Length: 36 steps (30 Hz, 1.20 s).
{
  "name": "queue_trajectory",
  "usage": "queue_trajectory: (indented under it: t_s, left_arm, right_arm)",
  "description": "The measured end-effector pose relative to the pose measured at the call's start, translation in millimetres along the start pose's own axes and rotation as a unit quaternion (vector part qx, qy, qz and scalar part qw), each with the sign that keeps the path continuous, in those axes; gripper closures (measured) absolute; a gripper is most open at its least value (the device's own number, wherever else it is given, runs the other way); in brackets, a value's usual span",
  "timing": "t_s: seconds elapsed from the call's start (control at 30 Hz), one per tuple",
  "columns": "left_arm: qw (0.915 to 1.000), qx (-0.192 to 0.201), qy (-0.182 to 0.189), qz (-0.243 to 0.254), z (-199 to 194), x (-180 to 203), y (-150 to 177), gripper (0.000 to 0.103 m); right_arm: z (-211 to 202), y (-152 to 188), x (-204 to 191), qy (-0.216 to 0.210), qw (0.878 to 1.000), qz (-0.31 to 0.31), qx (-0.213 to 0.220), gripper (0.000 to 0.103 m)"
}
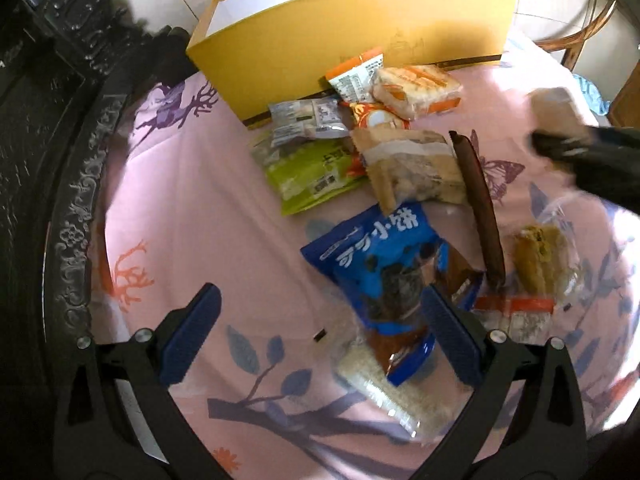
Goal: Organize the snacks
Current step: 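Grasp the blue cookie bag with the left gripper while the right grasps a barcoded bread bag, then carry both bags over the yellow box and open both grippers to drop them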
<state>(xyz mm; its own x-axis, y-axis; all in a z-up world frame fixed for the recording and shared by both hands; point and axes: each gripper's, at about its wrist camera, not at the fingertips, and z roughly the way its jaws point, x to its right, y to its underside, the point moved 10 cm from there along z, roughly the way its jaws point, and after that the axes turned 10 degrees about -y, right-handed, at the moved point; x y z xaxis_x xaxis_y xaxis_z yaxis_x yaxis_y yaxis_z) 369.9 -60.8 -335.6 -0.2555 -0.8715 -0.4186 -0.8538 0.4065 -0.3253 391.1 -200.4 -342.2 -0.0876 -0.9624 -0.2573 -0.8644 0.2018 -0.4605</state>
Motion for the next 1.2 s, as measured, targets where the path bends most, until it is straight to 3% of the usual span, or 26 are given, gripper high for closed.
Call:
queue_trajectory:
  t_s: [0.1,0.27,0.47,0.53,0.6,0.67,0.73,0.8,1.2]
  left_arm:
    - [0.9987,0.002,-0.012,-0.048,4.8,2.0,-7.5,0.002]
    - [0.9864,-0.051,0.074,-0.137,20.9,17.7,-8.6,0.002]
    - [0.9766,-0.092,0.094,-0.170,62.5,35.5,1.4,0.003]
    - [0.9862,-0.043,0.083,-0.137,53.6,42.3,-5.1,0.027]
    - [0.9869,-0.056,0.105,-0.109,42.4,48.2,-3.6,0.032]
    - [0.9886,-0.051,0.097,-0.103,31.3,41.7,-3.2,0.032]
    - [0.9934,-0.005,0.067,-0.093,8.4,29.6,-9.9,0.032]
    - [0.9941,0.017,0.060,-0.088,-8.0,21.5,-15.5,0.032]
    - [0.9881,0.070,0.067,-0.119,-66.5,-23.7,-26.6,0.031]
  right_arm:
    - [-29.8,-7.0,9.8,-0.001,1.000,0.014,0.025,0.047]
    - [-69.2,-2.8,24.9,0.011,0.998,0.022,0.049,0.047]
    - [-68.5,21.7,32.8,0.015,0.999,0.023,0.044,0.047]
    - [-64.8,25.8,32.3,0.011,0.999,0.023,0.039,0.048]
    - [-65.8,27.4,29.3,0.007,0.999,0.018,0.039,0.048]
    - [-68.8,26.4,27.1,0.005,0.999,0.015,0.040,0.048]
    - [-72.5,23.7,24.8,0.002,0.999,0.013,0.045,0.047]
    - [-77.8,20.8,21.2,-0.002,0.999,0.010,0.049,0.047]
    - [-141.0,-7.9,-9.3,-0.023,0.993,-0.013,0.118,0.047]
